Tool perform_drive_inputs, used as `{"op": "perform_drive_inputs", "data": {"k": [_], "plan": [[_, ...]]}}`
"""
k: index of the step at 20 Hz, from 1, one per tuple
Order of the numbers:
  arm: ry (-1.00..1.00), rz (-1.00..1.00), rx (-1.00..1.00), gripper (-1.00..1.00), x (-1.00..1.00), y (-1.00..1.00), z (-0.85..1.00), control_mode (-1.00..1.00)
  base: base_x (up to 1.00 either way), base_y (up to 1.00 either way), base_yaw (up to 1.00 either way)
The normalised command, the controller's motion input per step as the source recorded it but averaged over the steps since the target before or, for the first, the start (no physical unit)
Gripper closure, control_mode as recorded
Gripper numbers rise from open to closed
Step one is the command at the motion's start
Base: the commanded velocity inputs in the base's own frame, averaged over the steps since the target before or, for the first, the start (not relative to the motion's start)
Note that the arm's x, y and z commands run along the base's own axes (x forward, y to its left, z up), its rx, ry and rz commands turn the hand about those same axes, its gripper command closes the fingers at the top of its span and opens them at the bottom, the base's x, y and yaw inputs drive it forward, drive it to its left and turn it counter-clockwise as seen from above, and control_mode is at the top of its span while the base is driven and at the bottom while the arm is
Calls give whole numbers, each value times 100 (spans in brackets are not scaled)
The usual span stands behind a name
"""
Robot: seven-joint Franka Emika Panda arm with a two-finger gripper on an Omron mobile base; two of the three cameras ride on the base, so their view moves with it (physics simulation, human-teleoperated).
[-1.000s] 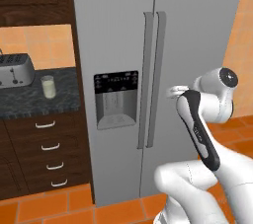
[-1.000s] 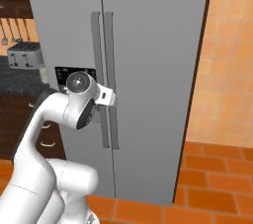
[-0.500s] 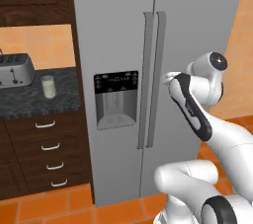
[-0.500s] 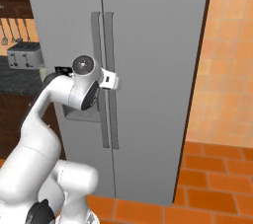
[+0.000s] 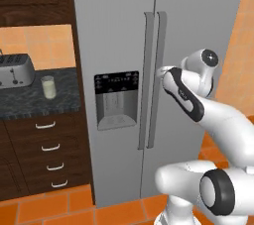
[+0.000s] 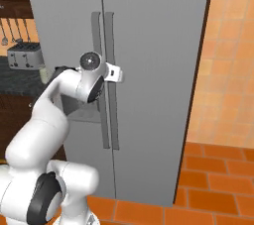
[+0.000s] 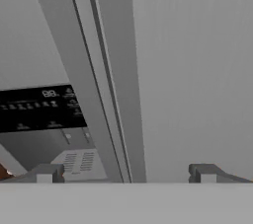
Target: Grab a lemon wedge from the fridge and one ice cube from the ice bowl, and put them in the glass of lemonade.
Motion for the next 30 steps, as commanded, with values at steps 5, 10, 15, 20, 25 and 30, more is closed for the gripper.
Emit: {"op": "perform_drive_inputs", "data": {"k": [5,10,15,20,25,30], "plan": [[-6,0,-2,-100,60,0,-5,-100,0,0,0],[-9,0,0,-100,60,0,-15,-100,0,0,0],[-9,0,0,-100,63,0,-22,-100,0,0,0],[-5,0,0,-100,76,-10,-28,-100,0,0,0],[-2,0,0,-100,85,-18,-29,-100,0,0,0],[0,0,0,100,97,-15,-31,-100,0,0,0]]}}
